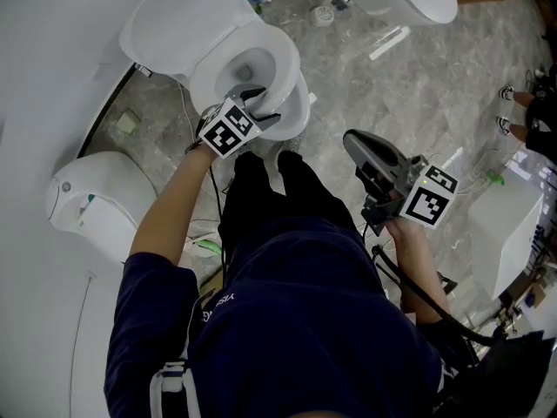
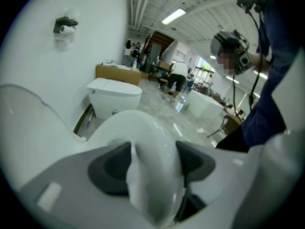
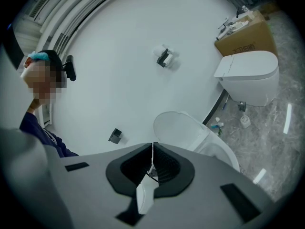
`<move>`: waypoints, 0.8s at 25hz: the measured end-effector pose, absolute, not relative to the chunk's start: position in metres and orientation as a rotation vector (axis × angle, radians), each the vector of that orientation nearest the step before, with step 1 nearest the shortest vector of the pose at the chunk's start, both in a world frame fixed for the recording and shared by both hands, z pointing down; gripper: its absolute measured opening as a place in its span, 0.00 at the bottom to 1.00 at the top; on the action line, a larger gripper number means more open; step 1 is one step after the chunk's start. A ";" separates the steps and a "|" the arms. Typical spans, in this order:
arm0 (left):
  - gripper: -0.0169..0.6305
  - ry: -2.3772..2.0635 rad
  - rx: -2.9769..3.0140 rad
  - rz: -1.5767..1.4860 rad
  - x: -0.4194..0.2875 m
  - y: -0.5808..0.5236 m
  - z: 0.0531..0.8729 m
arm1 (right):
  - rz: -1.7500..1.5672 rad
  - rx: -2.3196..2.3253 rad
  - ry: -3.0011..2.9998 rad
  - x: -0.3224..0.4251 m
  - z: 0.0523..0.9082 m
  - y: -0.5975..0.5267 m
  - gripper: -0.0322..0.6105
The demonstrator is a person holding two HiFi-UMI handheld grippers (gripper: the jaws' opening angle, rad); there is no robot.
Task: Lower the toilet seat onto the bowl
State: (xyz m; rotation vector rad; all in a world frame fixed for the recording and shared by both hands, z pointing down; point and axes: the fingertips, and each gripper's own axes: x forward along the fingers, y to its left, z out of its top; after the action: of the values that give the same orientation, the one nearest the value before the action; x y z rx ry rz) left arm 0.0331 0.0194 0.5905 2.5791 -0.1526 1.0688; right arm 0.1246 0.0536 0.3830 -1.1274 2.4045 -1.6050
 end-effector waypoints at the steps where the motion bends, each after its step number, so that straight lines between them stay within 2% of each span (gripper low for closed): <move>1: 0.48 -0.145 2.567 1.065 0.034 0.021 0.592 | -1.609 -1.130 2.401 0.125 0.384 0.054 0.06; 7: 0.55 -0.044 2.482 1.038 0.039 0.031 0.605 | -1.636 -1.143 2.386 0.128 0.391 0.057 0.06; 20: 0.55 0.121 2.331 1.048 0.047 0.063 0.624 | -1.667 -1.161 2.372 0.131 0.398 0.059 0.06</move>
State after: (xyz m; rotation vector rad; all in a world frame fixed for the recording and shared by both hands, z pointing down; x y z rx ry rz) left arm 0.0472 0.0627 0.6238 2.3312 0.1208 1.0479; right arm 0.1309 0.0593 0.3976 -1.1614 2.3719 -1.6673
